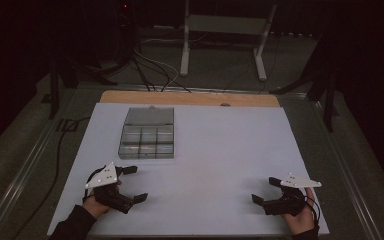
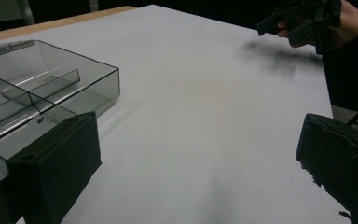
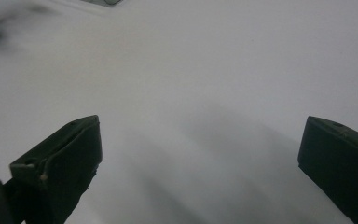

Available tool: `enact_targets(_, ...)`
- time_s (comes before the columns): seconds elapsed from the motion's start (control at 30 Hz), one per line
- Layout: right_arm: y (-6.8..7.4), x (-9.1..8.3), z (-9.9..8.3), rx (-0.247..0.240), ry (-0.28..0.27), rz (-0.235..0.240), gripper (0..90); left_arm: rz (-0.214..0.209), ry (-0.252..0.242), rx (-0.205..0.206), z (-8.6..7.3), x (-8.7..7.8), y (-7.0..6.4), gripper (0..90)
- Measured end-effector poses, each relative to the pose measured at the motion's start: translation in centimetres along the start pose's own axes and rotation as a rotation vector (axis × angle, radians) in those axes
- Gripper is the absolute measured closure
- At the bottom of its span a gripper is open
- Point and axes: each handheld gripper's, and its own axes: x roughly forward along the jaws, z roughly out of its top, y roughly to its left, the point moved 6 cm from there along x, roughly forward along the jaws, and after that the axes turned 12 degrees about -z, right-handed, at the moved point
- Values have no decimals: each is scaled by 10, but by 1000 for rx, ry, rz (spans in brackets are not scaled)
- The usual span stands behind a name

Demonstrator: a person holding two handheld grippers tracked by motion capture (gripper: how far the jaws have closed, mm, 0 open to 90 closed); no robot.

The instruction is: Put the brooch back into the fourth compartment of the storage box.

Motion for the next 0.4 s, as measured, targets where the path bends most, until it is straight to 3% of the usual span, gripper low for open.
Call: enact_targets(0.4,-3,-2,2,-1,-18,-8,0,-1,1,-7,-1,1,1,13)
